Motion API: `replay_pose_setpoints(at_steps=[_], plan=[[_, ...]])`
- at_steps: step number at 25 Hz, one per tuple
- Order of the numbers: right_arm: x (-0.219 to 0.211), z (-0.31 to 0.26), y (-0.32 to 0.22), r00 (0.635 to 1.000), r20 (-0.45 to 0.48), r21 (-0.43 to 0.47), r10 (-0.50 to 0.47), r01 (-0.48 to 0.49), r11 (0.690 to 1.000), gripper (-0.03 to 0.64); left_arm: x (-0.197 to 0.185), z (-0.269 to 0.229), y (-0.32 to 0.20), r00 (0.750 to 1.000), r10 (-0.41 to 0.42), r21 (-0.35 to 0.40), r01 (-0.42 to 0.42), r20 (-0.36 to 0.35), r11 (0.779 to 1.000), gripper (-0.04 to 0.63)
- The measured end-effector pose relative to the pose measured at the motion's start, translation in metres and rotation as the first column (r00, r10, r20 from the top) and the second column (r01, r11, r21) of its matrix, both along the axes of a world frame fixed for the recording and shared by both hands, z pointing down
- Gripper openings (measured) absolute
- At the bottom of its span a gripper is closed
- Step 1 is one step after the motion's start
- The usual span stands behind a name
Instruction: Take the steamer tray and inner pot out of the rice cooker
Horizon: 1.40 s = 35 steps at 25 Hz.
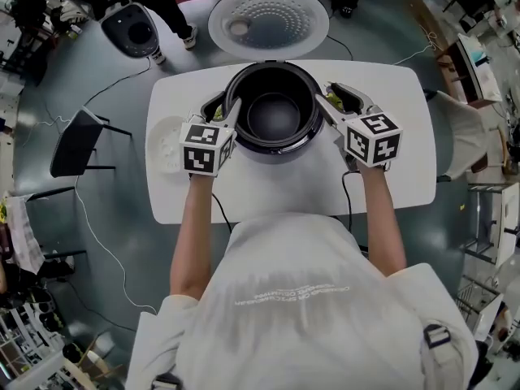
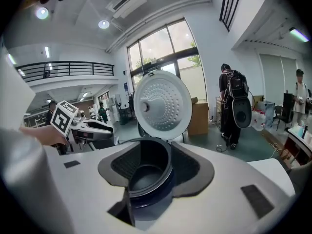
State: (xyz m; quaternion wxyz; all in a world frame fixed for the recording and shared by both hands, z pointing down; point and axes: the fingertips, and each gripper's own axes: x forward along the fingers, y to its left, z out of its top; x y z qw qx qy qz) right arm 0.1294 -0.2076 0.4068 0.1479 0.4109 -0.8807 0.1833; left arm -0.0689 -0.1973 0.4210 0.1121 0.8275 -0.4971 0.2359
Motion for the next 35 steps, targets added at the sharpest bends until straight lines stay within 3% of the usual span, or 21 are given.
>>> replay_pose_setpoints(at_steps=[6, 14, 23, 35], plan=[[-0.014, 0.032, -0.003, 0.996, -0.024, -0.115, -0.081, 0.078, 0.990, 0.209, -0.005, 0.043, 0.005, 0.998, 0.003, -0.143, 0.006, 0.059, 0.990, 0.166], [-0.015, 0.061, -0.009, 0.995, -0.021, -0.195, -0.101, 0.095, 0.976, 0.209, -0.012, 0.065, 0.003, 0.997, -0.048, -0.207, 0.059, 0.056, 0.977, 0.167], [-0.022, 0.075, -0.015, 0.994, -0.015, -0.218, -0.112, 0.107, 0.970, 0.202, -0.017, 0.073, 0.001, 0.996, -0.085, -0.241, 0.088, 0.024, 0.967, 0.170], [-0.013, 0.087, -0.018, 0.995, -0.021, -0.264, -0.101, 0.092, 0.960, 0.209, -0.017, 0.075, -0.003, 0.994, -0.113, -0.213, 0.109, -0.002, 0.971, 0.163]])
